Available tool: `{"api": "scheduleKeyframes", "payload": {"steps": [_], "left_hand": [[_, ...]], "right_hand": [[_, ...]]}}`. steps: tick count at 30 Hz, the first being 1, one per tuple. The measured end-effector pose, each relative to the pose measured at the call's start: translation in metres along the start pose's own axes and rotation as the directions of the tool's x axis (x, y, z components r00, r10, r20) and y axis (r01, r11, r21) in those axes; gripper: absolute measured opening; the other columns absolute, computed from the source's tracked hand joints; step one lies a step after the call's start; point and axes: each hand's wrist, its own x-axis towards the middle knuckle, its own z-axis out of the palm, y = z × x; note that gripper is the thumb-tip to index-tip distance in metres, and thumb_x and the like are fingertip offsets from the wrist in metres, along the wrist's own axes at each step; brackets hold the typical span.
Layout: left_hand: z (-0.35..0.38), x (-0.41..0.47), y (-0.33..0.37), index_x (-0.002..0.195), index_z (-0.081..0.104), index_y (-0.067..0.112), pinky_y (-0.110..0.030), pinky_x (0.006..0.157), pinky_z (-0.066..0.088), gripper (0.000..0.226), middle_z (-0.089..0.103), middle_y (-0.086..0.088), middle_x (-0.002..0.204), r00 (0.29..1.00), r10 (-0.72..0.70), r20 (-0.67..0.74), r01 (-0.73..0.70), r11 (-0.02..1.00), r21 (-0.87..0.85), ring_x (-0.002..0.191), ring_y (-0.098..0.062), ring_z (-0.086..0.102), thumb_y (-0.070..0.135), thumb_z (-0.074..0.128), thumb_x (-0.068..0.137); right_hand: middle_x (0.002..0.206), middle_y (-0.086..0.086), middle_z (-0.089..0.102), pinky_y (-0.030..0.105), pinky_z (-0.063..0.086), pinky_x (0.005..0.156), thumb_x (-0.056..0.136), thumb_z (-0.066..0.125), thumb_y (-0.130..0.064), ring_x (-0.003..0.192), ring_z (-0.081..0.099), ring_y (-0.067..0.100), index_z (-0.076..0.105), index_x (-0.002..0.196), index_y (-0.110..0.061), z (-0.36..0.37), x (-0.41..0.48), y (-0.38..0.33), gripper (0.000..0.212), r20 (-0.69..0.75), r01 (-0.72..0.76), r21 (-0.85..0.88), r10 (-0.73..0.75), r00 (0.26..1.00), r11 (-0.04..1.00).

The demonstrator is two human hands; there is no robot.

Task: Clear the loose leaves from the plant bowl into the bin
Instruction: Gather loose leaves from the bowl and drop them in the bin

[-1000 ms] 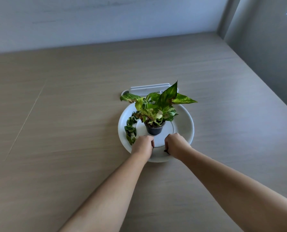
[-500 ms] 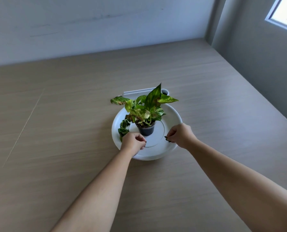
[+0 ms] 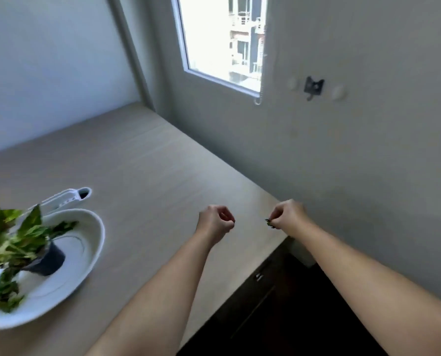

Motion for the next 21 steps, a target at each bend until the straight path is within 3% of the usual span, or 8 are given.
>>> {"api": "scheduleKeyframes", "payload": {"steps": [4,6,9,12,15,21], "left_hand": [[0.143,0.004,0.080,0.061,0.062,0.019,-0.020,0.055,0.040,0.025,0.052,0.006,0.051,0.941,0.200,0.275,-0.233,0.968,0.093,0.042,0.003,0.048,-0.005,0.064,0.069],[0.206,-0.004,0.109,0.064,0.064,0.018,-0.017,0.053,0.039,0.019,0.052,0.011,0.052,0.869,0.266,0.417,-0.348,0.928,0.134,0.044,0.004,0.045,-0.001,0.066,0.069],[0.271,-0.020,0.133,0.075,0.070,0.011,0.000,0.048,0.037,0.012,0.058,0.006,0.063,0.763,0.298,0.573,-0.453,0.880,0.146,0.056,0.002,0.048,0.001,0.064,0.073],[0.326,-0.031,0.123,0.073,0.066,0.015,-0.003,0.050,0.037,0.015,0.060,0.002,0.066,0.670,0.239,0.702,-0.494,0.850,0.182,0.056,-0.002,0.049,0.000,0.062,0.073],[0.372,-0.028,0.089,0.072,0.065,0.016,-0.010,0.056,0.040,0.016,0.055,0.011,0.060,0.607,0.153,0.780,-0.516,0.822,0.241,0.056,0.001,0.049,0.001,0.062,0.074],[0.418,0.009,0.022,0.070,0.060,0.019,-0.015,0.058,0.042,0.019,0.057,0.008,0.068,0.593,-0.041,0.804,-0.477,0.786,0.392,0.070,-0.010,0.056,0.004,0.062,0.080]], "right_hand": [[0.086,0.014,0.076,0.013,0.038,0.052,0.071,0.068,0.000,0.075,0.066,0.021,0.076,0.079,-0.007,-0.090,-0.034,0.141,0.013,-0.152,-0.230,0.062,0.237,0.960,0.971],[0.084,0.013,0.075,0.014,0.043,0.061,0.073,0.066,0.001,0.080,0.069,0.023,0.074,0.071,-0.010,-0.116,-0.056,0.203,0.014,-0.205,-0.344,0.133,0.365,0.908,0.930],[0.086,0.012,0.075,0.020,0.046,0.070,0.074,0.065,0.000,0.077,0.067,0.022,0.070,0.063,-0.015,-0.124,-0.087,0.267,0.019,-0.224,-0.461,0.226,0.506,0.833,0.858],[0.087,0.009,0.075,0.019,0.042,0.070,0.075,0.063,-0.003,0.085,0.068,0.024,0.059,0.054,-0.026,-0.104,-0.109,0.317,0.031,-0.209,-0.553,0.265,0.607,0.767,0.790],[0.086,0.008,0.073,0.018,0.039,0.069,0.074,0.063,-0.003,0.086,0.067,0.023,0.056,0.055,-0.027,-0.066,-0.117,0.359,0.032,-0.173,-0.615,0.313,0.680,0.712,0.724],[0.076,0.001,0.060,0.023,0.043,0.067,0.078,0.061,0.001,0.073,0.056,0.014,0.064,0.063,-0.019,-0.003,-0.086,0.407,0.025,-0.075,-0.669,0.332,0.726,0.684,0.665]]}}
